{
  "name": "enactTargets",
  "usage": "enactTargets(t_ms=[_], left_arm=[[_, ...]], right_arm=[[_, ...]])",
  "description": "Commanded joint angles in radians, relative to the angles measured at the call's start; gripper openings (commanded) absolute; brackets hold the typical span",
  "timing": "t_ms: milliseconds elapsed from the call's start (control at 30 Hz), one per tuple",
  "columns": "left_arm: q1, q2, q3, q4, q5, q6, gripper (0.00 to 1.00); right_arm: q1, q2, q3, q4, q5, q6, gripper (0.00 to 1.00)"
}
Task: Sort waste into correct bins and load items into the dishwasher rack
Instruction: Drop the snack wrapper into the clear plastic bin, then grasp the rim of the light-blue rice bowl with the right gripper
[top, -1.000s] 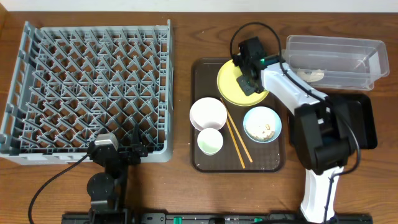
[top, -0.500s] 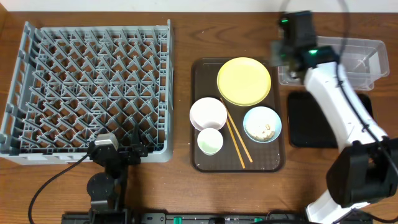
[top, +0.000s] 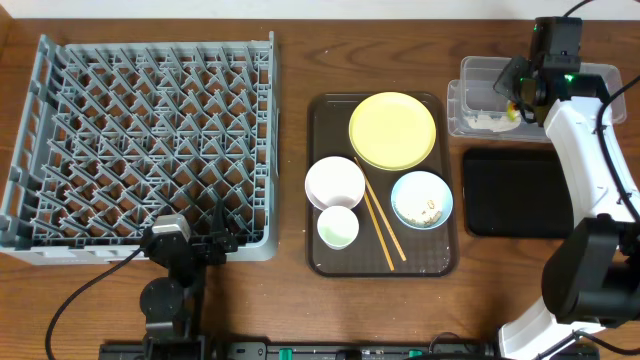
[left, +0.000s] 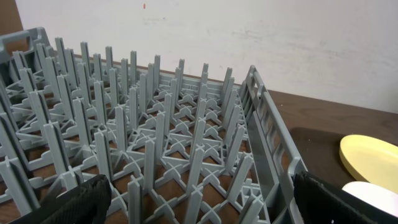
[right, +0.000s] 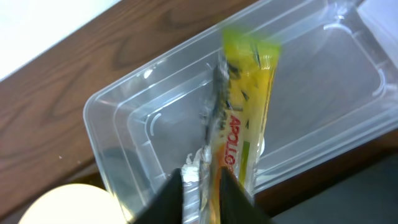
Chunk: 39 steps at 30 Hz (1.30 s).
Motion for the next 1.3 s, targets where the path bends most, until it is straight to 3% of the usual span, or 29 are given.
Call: enactTargets(t_ms=[0, 167, 333, 567, 900, 1267], left_arm=[[-0.002, 0.0, -0.016, -0.035, 0.015, -0.002, 0.95], [-0.002, 0.0, -0.016, -0.035, 0.015, -0.002, 0.95], [-0.002, 0.0, -0.016, -0.035, 0.014, -0.001, 0.95], [-0.002, 0.0, -0.016, -0.034, 0.014, -0.001, 0.95], [-0.002, 0.0, -0.016, -0.034, 0.014, -0.001, 0.95], [-0.002, 0.0, -0.016, -0.035, 0.014, -0.001, 0.95]], right_arm=[[-0.003, 0.022, -0.001, 0.002, -0.003, 0.023, 0.27], [-0.003, 0.023, -0.001, 0.003, -0.006, 0.011, 0.34], [0.01, 0.014, -0.001, -0.011, -0.199, -0.222, 0.31], [0.059, -0.067, 0.0, -0.185, -0.446, -0.459, 0.38], [0.21, -0.092, -0.013, -0.446, -0.386, -0.52, 0.42], [0.382, -0.092, -0.131, -0.436, -0.365, -0.462, 0.45]])
